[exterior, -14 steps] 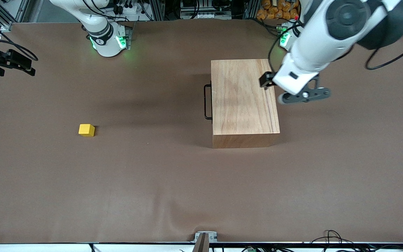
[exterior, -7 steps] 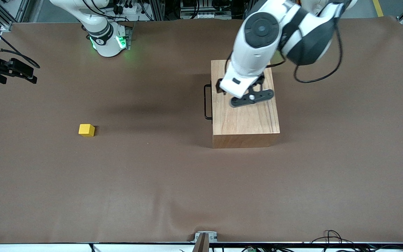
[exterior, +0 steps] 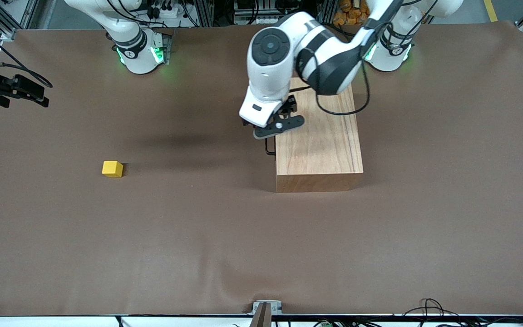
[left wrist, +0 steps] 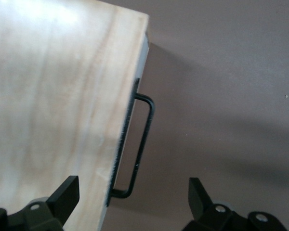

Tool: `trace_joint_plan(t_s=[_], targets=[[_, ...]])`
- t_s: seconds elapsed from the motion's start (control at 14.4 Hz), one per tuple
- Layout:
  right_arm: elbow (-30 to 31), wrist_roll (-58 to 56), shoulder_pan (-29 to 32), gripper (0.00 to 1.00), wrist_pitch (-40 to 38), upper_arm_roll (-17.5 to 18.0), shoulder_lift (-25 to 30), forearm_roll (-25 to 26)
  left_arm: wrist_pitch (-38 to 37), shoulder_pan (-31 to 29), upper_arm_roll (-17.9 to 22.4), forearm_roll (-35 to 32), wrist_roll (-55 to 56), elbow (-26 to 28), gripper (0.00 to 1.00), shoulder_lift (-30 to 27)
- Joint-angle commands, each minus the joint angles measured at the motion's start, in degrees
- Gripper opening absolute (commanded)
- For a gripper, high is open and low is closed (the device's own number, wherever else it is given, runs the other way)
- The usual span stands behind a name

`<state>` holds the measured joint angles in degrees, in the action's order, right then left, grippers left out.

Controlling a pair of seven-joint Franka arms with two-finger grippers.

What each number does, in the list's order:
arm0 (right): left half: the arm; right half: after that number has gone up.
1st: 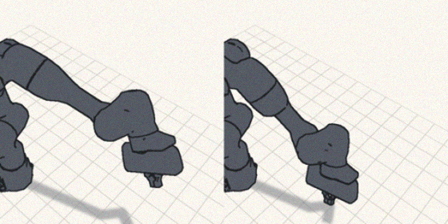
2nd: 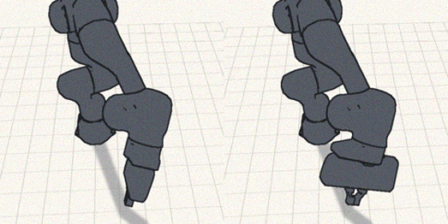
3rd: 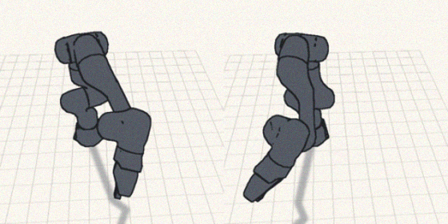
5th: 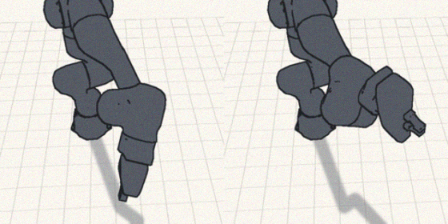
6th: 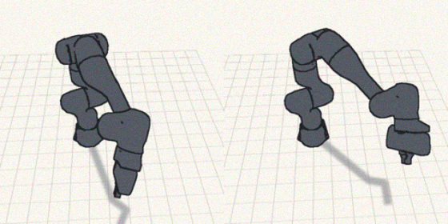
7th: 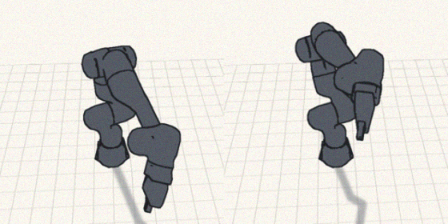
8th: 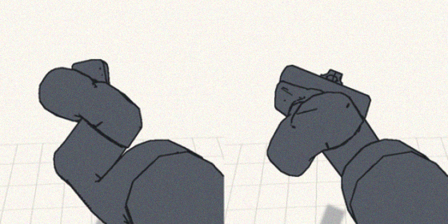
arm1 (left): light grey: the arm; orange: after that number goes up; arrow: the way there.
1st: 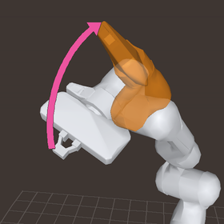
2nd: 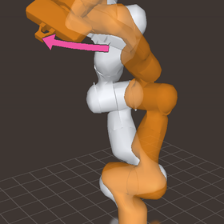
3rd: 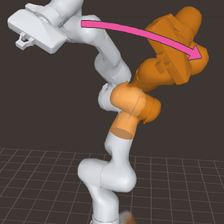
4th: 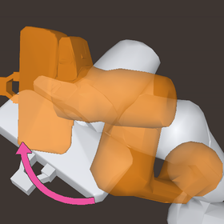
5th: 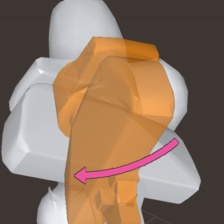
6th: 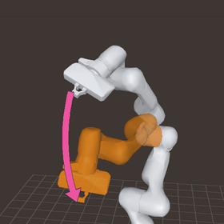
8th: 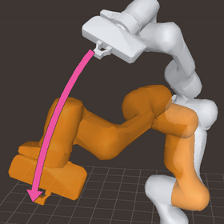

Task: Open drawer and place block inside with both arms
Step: 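Reach the left gripper over the box to the black drawer handle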

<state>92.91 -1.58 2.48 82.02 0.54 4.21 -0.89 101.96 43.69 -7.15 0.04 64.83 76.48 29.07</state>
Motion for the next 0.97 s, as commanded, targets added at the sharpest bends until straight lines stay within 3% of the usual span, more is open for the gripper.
trace_joint_plan(t_s=[0.0, 0.42, 0.9], targets=[[0.2, -0.3, -0.2, 1.00, -0.5, -0.2, 0.4, -0.3, 0.6, 4.5, 2.2, -2.9, 3.4, -4.9, 1.00, 5.2], [0.1, -0.1, -0.2, 1.00, -1.0, -0.2, -0.2, -0.3, 2.3, 13.6, 10.1, -2.9, 3.0, -5.1, 1.00, 9.6], [0.2, -0.3, 0.3, 1.00, -2.2, -0.3, -0.8, -0.3, 1.7, 15.5, 10.4, -8.1, 1.2, -4.8, 1.00, 11.8]])
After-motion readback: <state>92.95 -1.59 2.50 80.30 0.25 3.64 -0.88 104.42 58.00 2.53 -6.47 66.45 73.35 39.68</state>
